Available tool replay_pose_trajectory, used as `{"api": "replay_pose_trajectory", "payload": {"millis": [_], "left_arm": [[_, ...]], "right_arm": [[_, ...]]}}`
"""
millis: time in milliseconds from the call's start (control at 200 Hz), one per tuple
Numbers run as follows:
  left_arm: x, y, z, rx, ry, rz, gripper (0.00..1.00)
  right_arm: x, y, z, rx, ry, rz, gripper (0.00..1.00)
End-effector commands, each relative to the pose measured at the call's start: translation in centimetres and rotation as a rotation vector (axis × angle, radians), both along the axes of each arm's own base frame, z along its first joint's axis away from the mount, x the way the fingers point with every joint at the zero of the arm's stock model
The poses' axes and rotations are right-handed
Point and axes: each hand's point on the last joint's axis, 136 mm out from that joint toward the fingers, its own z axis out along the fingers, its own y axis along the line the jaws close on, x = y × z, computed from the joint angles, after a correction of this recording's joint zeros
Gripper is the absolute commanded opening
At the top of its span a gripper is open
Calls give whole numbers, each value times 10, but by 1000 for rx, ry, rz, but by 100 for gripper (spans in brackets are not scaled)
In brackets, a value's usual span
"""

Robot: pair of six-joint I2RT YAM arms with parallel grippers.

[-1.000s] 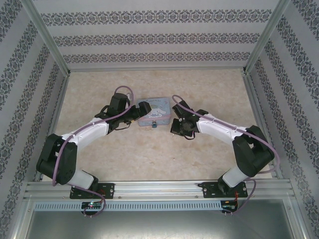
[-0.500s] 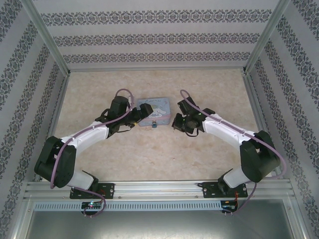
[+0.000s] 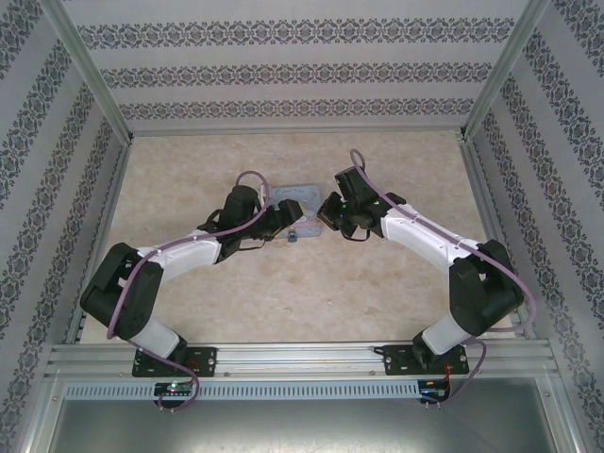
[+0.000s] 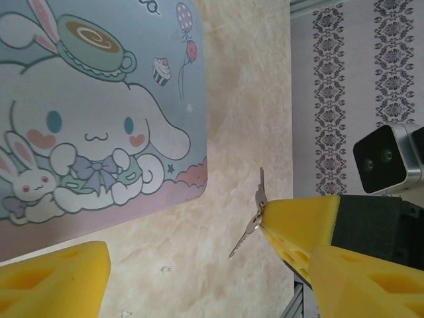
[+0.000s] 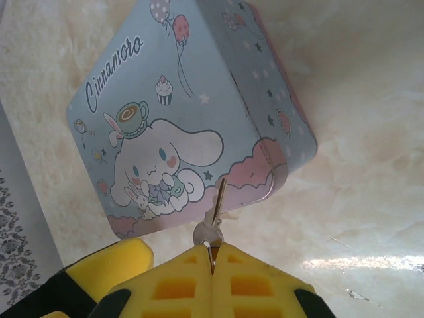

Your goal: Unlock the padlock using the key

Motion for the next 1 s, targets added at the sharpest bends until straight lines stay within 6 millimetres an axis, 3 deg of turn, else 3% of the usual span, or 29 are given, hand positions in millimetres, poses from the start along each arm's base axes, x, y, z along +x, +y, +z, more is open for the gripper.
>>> {"api": "replay_pose_trajectory", "payload": {"millis": [0, 345, 709, 994], "left_arm": [[5, -16, 20, -74, -71, -6, 74], [5, -35, 16, -127, -127, -22, 55], [6, -44, 3, -153, -146, -24, 46], [10, -52, 0, -158, -155, -26, 45]], "right_arm": [[2, -3, 5, 45, 2, -36, 0], [7, -8, 9, 102, 21, -104, 0], [15, -5, 14, 163, 33, -139, 0], [14, -5, 13, 169, 40, -144, 0]]}}
